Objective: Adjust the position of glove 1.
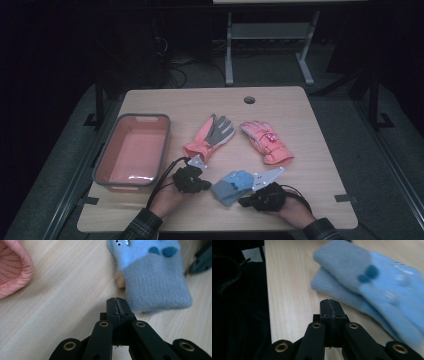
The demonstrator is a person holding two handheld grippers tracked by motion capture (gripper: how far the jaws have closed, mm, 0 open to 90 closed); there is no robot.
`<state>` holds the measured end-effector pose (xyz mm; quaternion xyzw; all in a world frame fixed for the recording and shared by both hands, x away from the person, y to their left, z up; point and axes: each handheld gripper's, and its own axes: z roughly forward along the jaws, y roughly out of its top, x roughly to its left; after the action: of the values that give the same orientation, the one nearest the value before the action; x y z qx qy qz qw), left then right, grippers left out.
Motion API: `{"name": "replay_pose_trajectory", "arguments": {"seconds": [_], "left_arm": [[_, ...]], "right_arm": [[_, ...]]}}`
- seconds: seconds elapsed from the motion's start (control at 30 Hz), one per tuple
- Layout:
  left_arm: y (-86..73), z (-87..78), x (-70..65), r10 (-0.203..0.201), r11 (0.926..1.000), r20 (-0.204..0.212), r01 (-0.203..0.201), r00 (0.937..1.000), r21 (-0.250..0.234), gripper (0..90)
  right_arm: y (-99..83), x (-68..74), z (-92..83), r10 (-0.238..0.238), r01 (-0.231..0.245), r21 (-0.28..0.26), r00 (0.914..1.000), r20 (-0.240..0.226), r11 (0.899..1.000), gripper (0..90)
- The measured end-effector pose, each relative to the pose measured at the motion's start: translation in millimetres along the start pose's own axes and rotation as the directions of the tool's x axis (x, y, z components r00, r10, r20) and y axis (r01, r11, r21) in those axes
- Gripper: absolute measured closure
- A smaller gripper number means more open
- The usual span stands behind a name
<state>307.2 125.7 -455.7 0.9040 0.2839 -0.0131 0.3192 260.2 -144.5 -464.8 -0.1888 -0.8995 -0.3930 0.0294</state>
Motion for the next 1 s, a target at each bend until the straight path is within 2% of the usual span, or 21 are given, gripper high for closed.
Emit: {"name": "replay_pose_trajectory", "arguments": {"seconds": [0.1, 0.17, 0.2, 0.37, 0.43, 0.5, 0.57, 0.63, 0.73, 0.77, 0.83, 0.9, 0.93, 1.0], "left_arm": [[1.0, -0.8, 0.6, 0.019, 0.9998, 0.013, -0.019, 0.9997, 0.011, 89.2], [1.0, -1.0, -0.8, 0.020, 0.9998, 0.016, -0.020, 0.9997, 0.009, 89.3], [1.0, -0.2, -2.6, 0.004, 1.0000, 0.019, -0.004, 0.9998, -0.004, 89.2], [3.9, -3.0, -7.7, 0.030, 0.9996, 0.029, -0.030, 0.9991, -0.001, 89.2], [4.7, -3.7, -12.0, 0.024, 0.9995, 0.044, -0.023, 0.9987, -0.021, 89.2], [5.5, -5.2, -15.1, 0.038, 0.9991, 0.052, -0.037, 0.9980, -0.020, 89.2], [6.3, -5.2, -18.7, 0.036, 0.9989, 0.048, -0.035, 0.9982, -0.030, 89.2], [6.5, -4.4, -18.0, 0.043, 0.9990, 0.048, -0.042, 0.9979, -0.017, 89.2], [5.1, -2.7, -15.3, 0.034, 0.9993, 0.045, -0.033, 0.9984, -0.017, 88.0], [5.8, -4.9, -14.2, 0.042, 0.9990, 0.041, -0.041, 0.9983, -0.017, 86.4], [8.2, -8.2, -14.9, 0.031, 0.9987, 0.036, -0.030, 0.9989, -0.040, 83.0], [11.1, -10.3, -16.7, 0.027, 0.9981, 0.036, -0.025, 0.9990, -0.057, 77.0], [12.8, -11.2, -16.9, 0.045, 0.9978, 0.031, -0.044, 0.9985, -0.049, 74.1], [16.8, -10.7, -19.5, 0.049, 0.9972, 0.031, -0.047, 0.9983, -0.059, 67.8]], "right_arm": [[2.4, 3.3, 11.3, -0.031, 0.031, 0.029, 0.9995, -0.011, 0.999, 90.0], [4.4, 4.2, 14.3, -0.039, 0.039, 0.024, 0.9991, -0.015, 0.999, 90.0], [5.2, 4.6, 15.1, -0.041, 0.041, 0.028, 0.9991, -0.014, 0.999, 90.0], [8.5, 6.4, 18.8, -0.048, 0.048, 0.024, 0.9988, -0.012, 0.999, 90.0], [9.5, 6.2, 19.3, -0.042, 0.042, 0.016, 0.9991, -0.012, 0.999, 90.0], [10.6, 5.0, 19.8, -0.045, 0.045, 0.012, 0.9990, -0.007, 0.999, 90.0], [11.7, 5.5, 20.6, -0.042, 0.042, 0.011, 0.9991, -0.010, 0.999, 90.0], [11.3, 5.7, 20.6, -0.045, 0.045, 0.015, 0.9990, -0.009, 0.999, 90.0], [9.5, 4.5, 16.5, -0.053, 0.053, 0.016, 0.9986, 0.002, 0.998, 90.0], [8.2, 4.3, 13.0, -0.044, 0.044, 0.010, 0.9990, 0.006, 0.999, 89.9], [5.4, 3.5, 6.4, -0.022, 0.022, -0.008, 0.9996, 0.018, 1.000, 85.3], [-0.6, -2.1, -3.2, -0.003, 0.004, -0.023, 0.9990, 0.044, 1.000, 82.1], [-2.6, -4.0, -6.2, 0.005, -0.003, -0.030, 0.9987, 0.052, 1.000, 79.6], [-8.5, -9.2, -15.8, 0.015, -0.011, -0.042, 0.9958, 0.090, 0.999, 75.6]]}}
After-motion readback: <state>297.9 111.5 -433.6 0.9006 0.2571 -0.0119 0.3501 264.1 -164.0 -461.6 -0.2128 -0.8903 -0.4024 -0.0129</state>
